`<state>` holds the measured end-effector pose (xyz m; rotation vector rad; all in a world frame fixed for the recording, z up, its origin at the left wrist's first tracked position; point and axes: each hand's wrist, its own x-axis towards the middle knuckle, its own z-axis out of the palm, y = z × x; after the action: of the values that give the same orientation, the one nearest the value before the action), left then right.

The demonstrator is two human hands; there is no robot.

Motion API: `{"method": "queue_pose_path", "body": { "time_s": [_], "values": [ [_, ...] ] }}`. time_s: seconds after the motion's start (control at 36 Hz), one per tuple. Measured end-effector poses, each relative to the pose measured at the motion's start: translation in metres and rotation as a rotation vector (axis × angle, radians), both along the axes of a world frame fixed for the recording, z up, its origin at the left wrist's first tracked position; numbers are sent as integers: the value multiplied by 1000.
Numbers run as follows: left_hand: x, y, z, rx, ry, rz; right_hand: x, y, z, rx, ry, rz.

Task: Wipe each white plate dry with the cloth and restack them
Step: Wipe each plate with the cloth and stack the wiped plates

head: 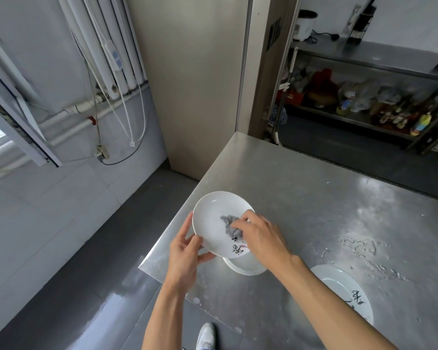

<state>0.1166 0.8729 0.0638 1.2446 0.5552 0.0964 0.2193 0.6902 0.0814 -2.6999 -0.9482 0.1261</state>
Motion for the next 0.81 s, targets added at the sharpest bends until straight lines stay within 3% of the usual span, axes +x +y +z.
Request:
{"method": "queue_pose_path", "body": {
  "time_s": [0.19, 0.33, 0.47, 0.58, 0.81],
  "values": [
    [4, -19, 12, 65, -43, -202, 22, 0, 14, 55, -58, -281],
    [9, -32, 17, 75, -70, -256, 17, 13, 25, 217, -47, -162],
    [11, -26, 17, 50, -64, -148, -2, 16, 18, 260, -39, 71],
    [13, -17, 10, 8, -26, -36, -5, 7, 7, 195, -31, 125],
    [17, -5, 11, -10, -12, 48, 10, -13, 11, 75, -137, -99]
  ]
}}
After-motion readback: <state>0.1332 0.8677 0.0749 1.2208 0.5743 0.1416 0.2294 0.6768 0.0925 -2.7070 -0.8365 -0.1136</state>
